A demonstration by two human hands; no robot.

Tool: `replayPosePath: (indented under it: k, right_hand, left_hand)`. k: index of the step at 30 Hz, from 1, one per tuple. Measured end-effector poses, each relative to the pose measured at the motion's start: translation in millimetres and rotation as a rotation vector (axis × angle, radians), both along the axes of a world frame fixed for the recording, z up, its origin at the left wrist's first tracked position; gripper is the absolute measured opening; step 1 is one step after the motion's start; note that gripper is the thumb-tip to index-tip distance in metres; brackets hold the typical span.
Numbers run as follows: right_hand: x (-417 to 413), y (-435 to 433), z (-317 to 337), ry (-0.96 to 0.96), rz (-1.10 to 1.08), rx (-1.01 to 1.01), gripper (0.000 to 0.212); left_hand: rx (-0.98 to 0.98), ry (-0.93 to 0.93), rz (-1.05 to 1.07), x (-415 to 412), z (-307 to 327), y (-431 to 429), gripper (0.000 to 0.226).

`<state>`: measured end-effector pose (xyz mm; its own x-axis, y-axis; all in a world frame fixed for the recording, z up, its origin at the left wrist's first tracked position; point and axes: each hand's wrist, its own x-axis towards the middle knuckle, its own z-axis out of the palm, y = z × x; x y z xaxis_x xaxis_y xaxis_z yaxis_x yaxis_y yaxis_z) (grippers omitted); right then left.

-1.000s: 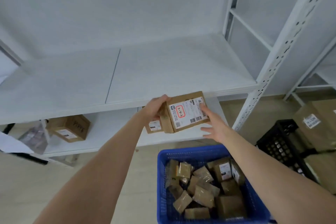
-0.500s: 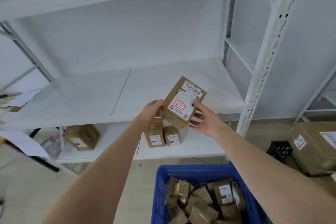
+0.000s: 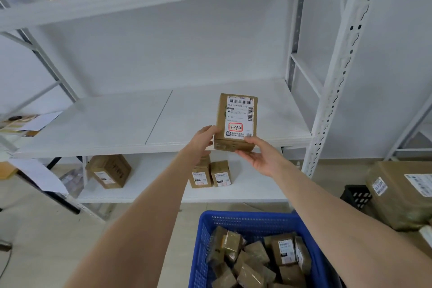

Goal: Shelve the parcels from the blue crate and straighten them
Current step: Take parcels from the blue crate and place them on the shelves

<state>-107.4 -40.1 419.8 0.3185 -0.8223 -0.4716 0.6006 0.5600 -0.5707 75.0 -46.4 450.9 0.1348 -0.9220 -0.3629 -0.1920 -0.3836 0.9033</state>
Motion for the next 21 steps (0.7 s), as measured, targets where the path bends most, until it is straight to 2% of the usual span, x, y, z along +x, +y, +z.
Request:
replayPosePath:
  k: [3, 6, 13, 17, 21]
  right_hand:
    - [3, 5, -6, 0.055, 0.069, -0.018, 0.032]
    - [9, 12, -16, 0.103, 0.134, -0.018, 0.030]
    - [43, 35, -36, 0.147, 0.222, 0.007, 0.027]
    - [75, 48, -43, 0.157, 0.229, 0.028, 0.029]
    - [118, 62, -57, 0.175, 0.185, 0.056, 0.042]
  left_hand:
    - [-0.122, -0.093, 0.090, 4, 7, -4, 0.070]
    - [-0.212, -0.173, 0.118, 9, 16, -6, 0.074]
    - [-0.157, -0.295, 0.113, 41, 10, 9, 0.047]
    - [-0.143, -0.299, 0.127, 74, -4, 23, 0.047]
    - [-0.121, -0.279, 0.105, 113, -17, 38, 0.049]
